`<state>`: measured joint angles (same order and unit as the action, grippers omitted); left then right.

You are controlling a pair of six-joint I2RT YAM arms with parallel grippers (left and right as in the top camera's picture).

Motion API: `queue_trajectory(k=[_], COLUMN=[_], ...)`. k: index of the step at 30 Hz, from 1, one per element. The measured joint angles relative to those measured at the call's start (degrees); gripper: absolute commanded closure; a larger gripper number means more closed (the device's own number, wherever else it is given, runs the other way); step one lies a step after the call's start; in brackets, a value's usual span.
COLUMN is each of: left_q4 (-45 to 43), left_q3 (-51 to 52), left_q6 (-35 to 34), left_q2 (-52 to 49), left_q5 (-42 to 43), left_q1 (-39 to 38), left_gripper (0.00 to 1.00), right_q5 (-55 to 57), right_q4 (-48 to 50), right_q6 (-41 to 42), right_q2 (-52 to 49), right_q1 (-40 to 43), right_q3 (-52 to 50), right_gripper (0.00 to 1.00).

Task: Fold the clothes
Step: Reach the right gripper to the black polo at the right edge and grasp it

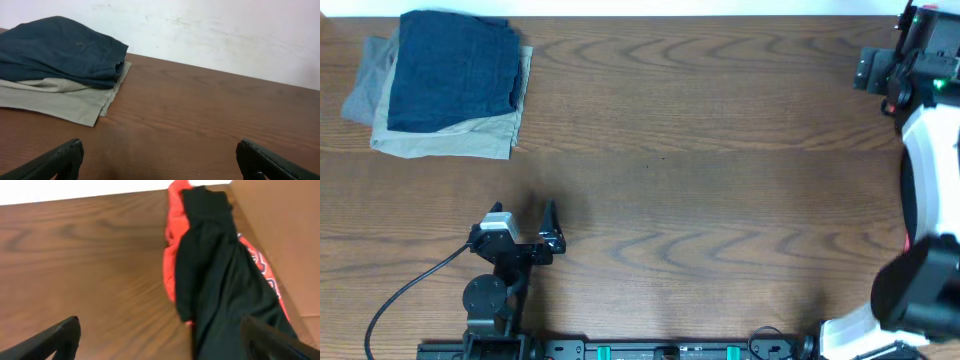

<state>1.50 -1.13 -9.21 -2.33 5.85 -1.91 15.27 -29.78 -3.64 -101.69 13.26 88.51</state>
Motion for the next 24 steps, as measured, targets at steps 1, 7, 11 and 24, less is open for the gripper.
queue_trajectory(k=[1,7,11,24], left_q4=[-0.02,0.00,0.00,0.00], left_q3=[0.00,0.00,0.00,0.00], left_q6=[-0.02,-0.02,-0.02,-0.02], left_q2=[0.00,0.00,0.00,0.00], left_q5=[0.00,0.00,0.00,0.00], left_q1=[0.00,0.00,0.00,-0.02], left_gripper=[0.02,0.02,0.02,0.02], right_q5=[0.26,1.22,1.51,-4.44], right_q4=[0.90,3.26,3.28,6.10], right_q6=[-0.04,-0.83,-1.05,-1.38], right_q2=[-0.83,-6.62,-11.78,-18.80], right_q1=[0.59,6.95,11.76,16.28], right_q3=[0.22,1.51,1.55,1.55], right_gripper=[0.01,0.01,0.02,0.04])
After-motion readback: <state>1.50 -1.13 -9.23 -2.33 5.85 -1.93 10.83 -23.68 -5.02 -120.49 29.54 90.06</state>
